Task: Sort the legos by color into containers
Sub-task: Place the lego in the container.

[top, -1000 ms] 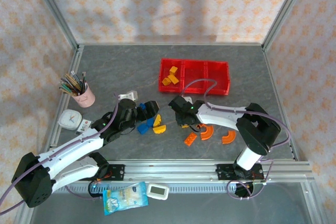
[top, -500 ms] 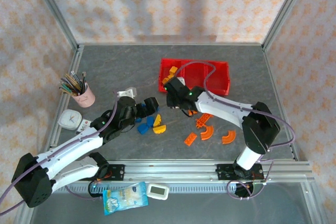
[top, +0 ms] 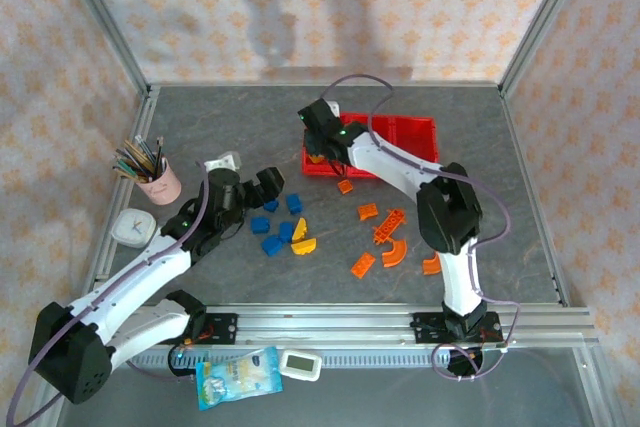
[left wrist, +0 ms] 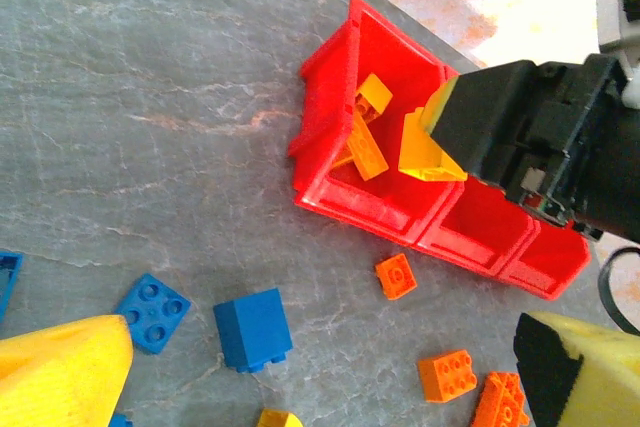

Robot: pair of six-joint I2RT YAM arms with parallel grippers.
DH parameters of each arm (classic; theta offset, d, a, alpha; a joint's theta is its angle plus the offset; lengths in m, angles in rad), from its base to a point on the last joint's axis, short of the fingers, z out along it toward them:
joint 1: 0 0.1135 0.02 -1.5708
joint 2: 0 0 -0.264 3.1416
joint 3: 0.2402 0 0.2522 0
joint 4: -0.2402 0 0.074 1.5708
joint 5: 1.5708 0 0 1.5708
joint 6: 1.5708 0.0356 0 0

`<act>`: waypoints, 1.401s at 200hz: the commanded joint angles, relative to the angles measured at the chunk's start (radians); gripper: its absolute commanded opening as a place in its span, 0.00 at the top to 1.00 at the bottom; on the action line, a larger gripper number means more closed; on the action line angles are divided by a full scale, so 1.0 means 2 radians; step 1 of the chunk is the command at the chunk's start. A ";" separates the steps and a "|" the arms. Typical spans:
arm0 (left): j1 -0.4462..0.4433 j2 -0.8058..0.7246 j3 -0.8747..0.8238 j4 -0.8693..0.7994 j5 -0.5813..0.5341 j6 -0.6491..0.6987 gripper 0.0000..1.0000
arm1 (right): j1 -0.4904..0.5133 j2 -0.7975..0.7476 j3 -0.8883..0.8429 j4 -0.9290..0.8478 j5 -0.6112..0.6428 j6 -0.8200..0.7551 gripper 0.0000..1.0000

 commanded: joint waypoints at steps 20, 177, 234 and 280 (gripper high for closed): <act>0.012 0.020 0.026 0.016 0.014 0.023 0.01 | -0.018 0.066 0.077 -0.006 0.033 -0.018 0.65; 0.023 0.030 0.040 0.018 0.025 0.024 0.01 | -0.037 0.056 0.095 0.001 0.019 -0.036 0.51; 0.024 -0.008 0.019 -0.008 0.021 0.019 0.01 | -0.022 -0.054 -0.052 0.019 -0.015 -0.012 0.49; 0.024 -0.040 0.000 -0.043 0.021 0.011 0.01 | 0.025 -0.110 -0.137 0.020 -0.024 0.022 0.46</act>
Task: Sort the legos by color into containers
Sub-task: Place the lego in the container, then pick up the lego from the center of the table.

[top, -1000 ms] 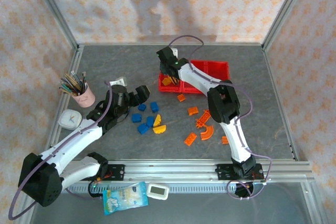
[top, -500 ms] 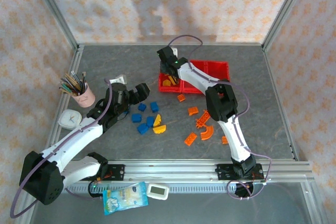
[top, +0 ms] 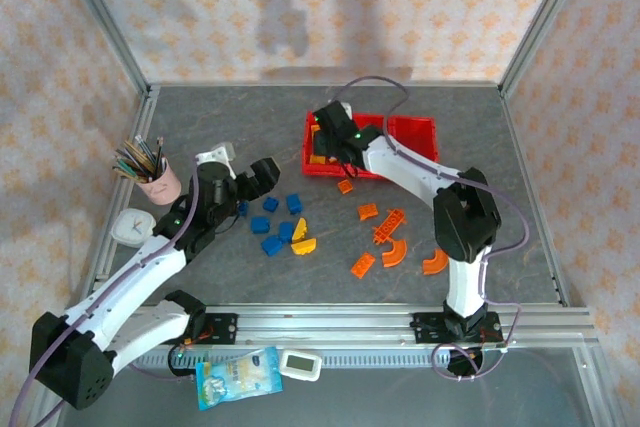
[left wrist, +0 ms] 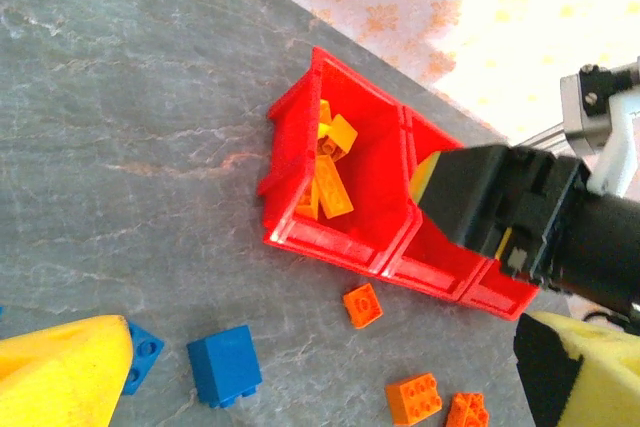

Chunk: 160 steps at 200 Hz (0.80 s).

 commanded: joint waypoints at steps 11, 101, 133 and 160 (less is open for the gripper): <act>0.004 -0.027 -0.020 -0.051 0.001 -0.003 0.01 | 0.040 -0.039 -0.053 0.000 -0.011 0.042 0.45; 0.004 -0.071 -0.053 -0.098 0.001 -0.017 0.01 | 0.136 -0.059 -0.149 0.027 -0.020 0.156 0.36; 0.004 -0.078 -0.058 -0.101 -0.004 -0.019 0.01 | 0.147 -0.041 -0.152 0.028 -0.018 0.195 0.37; 0.004 -0.083 -0.062 -0.104 -0.009 -0.021 0.01 | 0.150 -0.029 -0.152 0.033 -0.023 0.223 0.39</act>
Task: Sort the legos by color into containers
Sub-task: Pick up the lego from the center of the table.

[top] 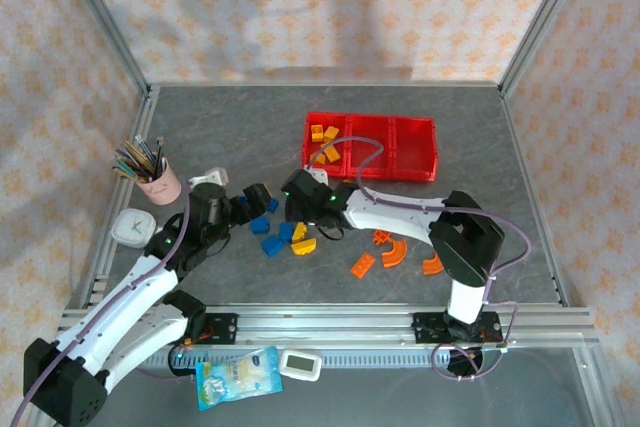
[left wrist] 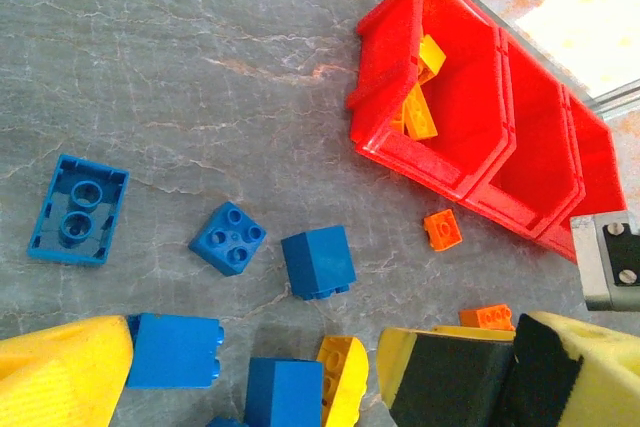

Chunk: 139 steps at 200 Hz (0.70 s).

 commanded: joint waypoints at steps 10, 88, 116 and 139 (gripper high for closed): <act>0.004 -0.011 -0.010 -0.013 -0.007 -0.006 0.01 | 0.005 0.021 -0.004 0.004 0.006 0.051 0.40; 0.004 -0.011 -0.014 -0.012 -0.004 -0.005 0.01 | 0.014 0.054 -0.002 0.010 -0.008 0.066 0.51; 0.004 -0.011 -0.014 -0.012 -0.004 -0.003 0.01 | 0.016 0.065 0.000 0.008 -0.005 0.067 0.54; 0.004 -0.010 -0.013 -0.013 -0.004 -0.002 0.01 | 0.016 0.069 -0.002 0.007 -0.002 0.067 0.59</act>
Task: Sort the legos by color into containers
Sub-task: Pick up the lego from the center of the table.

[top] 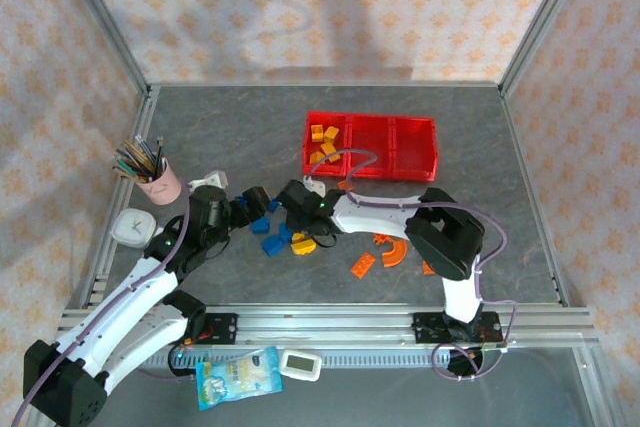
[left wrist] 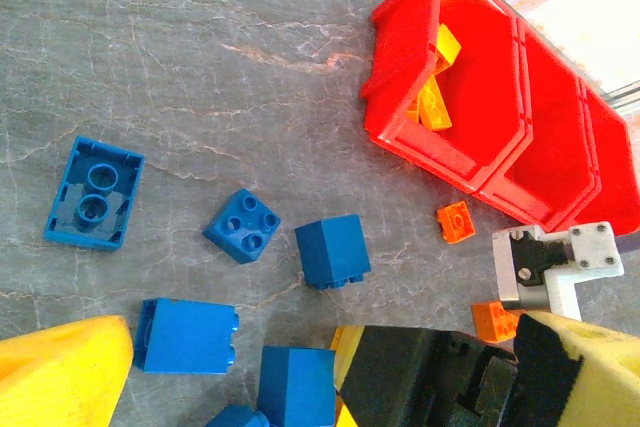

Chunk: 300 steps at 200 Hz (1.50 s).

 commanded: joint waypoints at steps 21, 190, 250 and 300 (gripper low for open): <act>0.004 -0.006 -0.003 -0.008 -0.004 0.002 0.01 | 0.006 0.015 -0.005 -0.013 0.011 0.005 0.61; 0.004 -0.003 0.000 -0.004 -0.003 0.000 0.01 | 0.007 -0.005 -0.016 -0.034 0.024 0.007 0.68; 0.004 -0.003 0.007 -0.002 0.005 -0.003 0.01 | 0.006 -0.017 0.001 -0.038 0.044 -0.008 0.76; 0.004 0.005 0.024 0.005 0.022 -0.002 0.01 | -0.022 -0.047 0.026 -0.052 0.067 -0.045 0.78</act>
